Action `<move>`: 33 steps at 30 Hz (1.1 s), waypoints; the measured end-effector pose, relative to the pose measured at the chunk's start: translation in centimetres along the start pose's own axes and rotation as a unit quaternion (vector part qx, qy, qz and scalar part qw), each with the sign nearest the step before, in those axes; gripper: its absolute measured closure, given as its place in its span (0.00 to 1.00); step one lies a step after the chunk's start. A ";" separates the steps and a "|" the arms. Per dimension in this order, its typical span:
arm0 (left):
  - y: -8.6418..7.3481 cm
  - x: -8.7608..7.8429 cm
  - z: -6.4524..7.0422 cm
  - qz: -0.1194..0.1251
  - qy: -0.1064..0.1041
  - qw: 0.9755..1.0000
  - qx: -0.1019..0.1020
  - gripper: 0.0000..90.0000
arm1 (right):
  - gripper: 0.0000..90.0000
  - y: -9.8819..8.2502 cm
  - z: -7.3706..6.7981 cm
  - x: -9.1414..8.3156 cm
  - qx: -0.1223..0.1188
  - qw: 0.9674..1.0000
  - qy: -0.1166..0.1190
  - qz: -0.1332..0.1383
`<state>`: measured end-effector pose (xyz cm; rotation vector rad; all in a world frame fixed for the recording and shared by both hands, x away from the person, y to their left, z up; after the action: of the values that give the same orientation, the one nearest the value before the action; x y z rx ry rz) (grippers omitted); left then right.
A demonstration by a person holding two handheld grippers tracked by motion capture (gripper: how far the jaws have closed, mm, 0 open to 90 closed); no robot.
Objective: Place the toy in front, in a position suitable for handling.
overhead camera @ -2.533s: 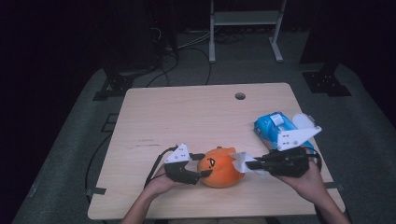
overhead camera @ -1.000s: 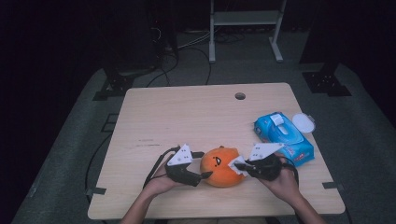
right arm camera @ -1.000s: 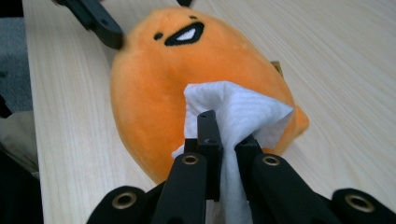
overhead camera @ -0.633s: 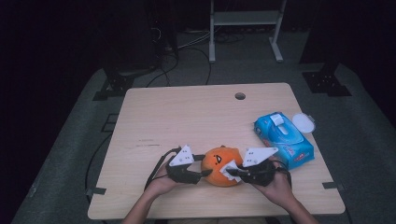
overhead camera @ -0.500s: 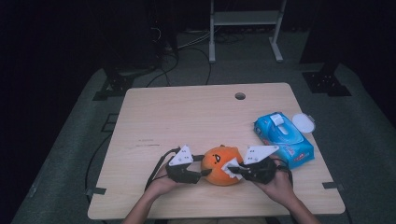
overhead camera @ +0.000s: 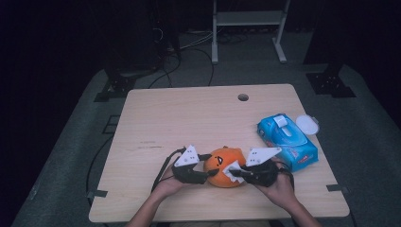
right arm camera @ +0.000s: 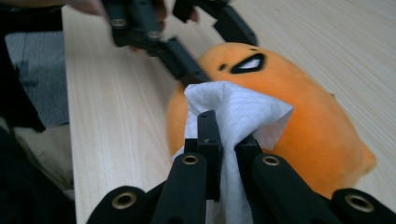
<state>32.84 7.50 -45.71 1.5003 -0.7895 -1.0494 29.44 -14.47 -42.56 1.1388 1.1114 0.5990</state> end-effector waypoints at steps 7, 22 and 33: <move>-0.7 -0.6 -1.0 0.004 0.004 0.999 -0.032 0.47 | 0.95 -0.6 1.7 -1.4 0.005 1.000 -0.024 -0.013; -0.5 0.0 -1.1 0.019 0.007 0.998 -0.066 0.41 | 0.95 -0.8 1.7 -1.4 0.003 0.999 -0.018 -0.028; -0.9 -0.1 -1.7 0.013 0.011 0.998 -0.057 0.42 | 0.95 -0.9 3.0 -2.4 -0.005 0.998 -0.048 -0.033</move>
<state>34.33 8.46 -46.54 1.3983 -0.7203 -1.0406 31.18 -18.02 -42.41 1.1074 1.0590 0.4930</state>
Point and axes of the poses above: each handheld gripper's, and its own axes: x roughly forward along the jaws, y roughly out of its top, z roughly to its right, the point moved 3 cm from there along x, roughly forward along the jaws, and after that the axes turned 15 degrees about z, right-handed, at the moved point
